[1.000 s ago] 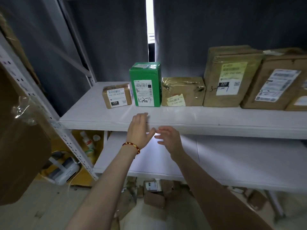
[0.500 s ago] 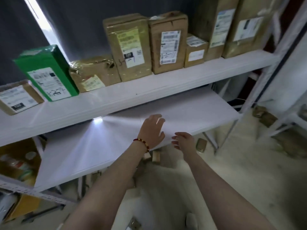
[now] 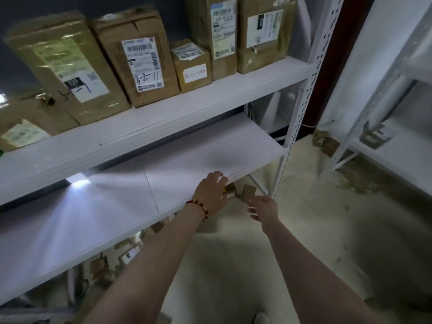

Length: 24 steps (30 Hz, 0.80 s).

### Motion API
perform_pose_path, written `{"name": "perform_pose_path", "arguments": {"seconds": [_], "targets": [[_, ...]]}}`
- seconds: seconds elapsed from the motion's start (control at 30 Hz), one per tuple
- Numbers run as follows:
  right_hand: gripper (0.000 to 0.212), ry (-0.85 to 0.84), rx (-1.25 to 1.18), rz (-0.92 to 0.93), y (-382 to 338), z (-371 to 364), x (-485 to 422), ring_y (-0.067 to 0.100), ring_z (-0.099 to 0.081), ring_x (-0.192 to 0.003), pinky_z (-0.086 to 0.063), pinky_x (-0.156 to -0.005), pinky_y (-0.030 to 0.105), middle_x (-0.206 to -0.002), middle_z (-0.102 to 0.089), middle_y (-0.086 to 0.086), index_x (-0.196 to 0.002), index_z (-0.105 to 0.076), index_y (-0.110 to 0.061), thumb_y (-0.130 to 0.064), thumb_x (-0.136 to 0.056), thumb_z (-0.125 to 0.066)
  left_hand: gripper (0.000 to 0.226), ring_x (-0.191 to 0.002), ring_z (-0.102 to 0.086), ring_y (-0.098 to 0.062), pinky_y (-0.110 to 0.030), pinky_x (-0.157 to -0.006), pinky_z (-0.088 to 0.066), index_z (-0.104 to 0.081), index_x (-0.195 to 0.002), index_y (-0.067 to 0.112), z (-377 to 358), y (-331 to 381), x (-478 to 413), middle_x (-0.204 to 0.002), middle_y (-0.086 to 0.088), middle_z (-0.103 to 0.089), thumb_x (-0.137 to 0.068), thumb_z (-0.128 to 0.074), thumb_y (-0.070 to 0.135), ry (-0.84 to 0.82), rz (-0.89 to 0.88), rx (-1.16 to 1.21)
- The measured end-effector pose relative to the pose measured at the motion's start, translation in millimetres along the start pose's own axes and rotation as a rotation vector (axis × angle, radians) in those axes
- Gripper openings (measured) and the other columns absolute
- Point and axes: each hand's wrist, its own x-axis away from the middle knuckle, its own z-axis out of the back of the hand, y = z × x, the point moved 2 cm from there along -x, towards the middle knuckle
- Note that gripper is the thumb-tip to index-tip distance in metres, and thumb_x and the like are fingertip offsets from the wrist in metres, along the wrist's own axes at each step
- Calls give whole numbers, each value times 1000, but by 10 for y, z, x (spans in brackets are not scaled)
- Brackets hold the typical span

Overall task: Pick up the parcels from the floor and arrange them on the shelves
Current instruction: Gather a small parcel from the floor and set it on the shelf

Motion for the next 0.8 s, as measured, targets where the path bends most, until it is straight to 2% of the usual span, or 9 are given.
{"name": "perform_pose_path", "arguments": {"seconds": [0.13,0.27,0.33,0.43,0.5,0.57,0.63,0.7,0.8], "targets": [[15,-47,72,32,-225,223,-391,25,-57,-72,-46,-63,32,-81,-62,12,-82,-62,-12,-7,-93,-53,53,-140,-28,-25,-34,-110,-33,-37,-144,13,-251,190,-423,-155,-8,-26,-94,-54,19,-64,70,11],[26,-25,113,98,-304,411,-800,23,-53,-72,-42,-65,35,-78,-58,13,-67,-57,-13,-3,-91,-52,54,-135,-32,-26,-35,-106,-38,-38,-143,13,-615,413,-766,-151,-10,-29,-92,-55,24,-103,93,12],[23,-11,118,107,-274,446,-999,22,-51,-70,-40,-65,35,-75,-56,12,-67,-59,-6,-2,-89,-52,55,-133,-34,-28,-37,-105,-39,-38,-142,13,-815,524,-910,-150,-11,-31,-91,-57,25,-120,91,32],[17,4,107,109,-140,432,-1346,20,-50,-68,-38,-64,35,-71,-55,10,-79,-57,9,-7,-82,-54,55,-133,-33,-28,-39,-108,-37,-39,-141,13,-1148,614,-1136,-149,-11,-30,-90,-57,27,-135,92,41],[25,7,116,106,3,404,-1624,21,-51,-67,-39,-64,36,-69,-56,9,-85,-58,10,-12,-76,-53,54,-134,-32,-29,-41,-109,-37,-41,-137,14,-1435,600,-1280,-148,-11,-30,-89,-58,31,-156,80,13],[24,-7,145,110,155,366,-1916,22,-52,-68,-39,-65,36,-68,-56,9,-79,-61,10,-12,-75,-53,52,-132,-35,-30,-44,-106,-39,-43,-134,15,-1716,554,-1424,-144,-11,-33,-89,-58,34,-176,90,-9],[18,-16,168,104,311,335,-2231,23,-54,-70,-42,-66,37,-68,-57,7,-63,-63,-6,-7,-78,-54,55,-132,-36,-30,-45,-107,-38,-42,-138,16,-1986,479,-1561,-144,-10,-34,-90,-58,37,-184,116,-29],[24,-8,188,87,470,298,-2580,26,-60,-76,-50,-70,40,-74,-63,3,-68,-62,-23,-5,-83,-55,59,-135,-33,-30,-44,-111,-35,-39,-142,16,-2282,374,-1718,-148,-9,-31,-91,-58,39,-199,148,-19],[18,3,206,62,803,243,-3193,29,-68,-88,-57,-83,47,-85,-69,5,-77,-64,-26,-11,-84,-58,56,-134,-34,-30,-43,-108,-38,-43,-140,15,-2796,174,-2003,-149,-9,-30,-91,-59,38,-215,199,21]]}}
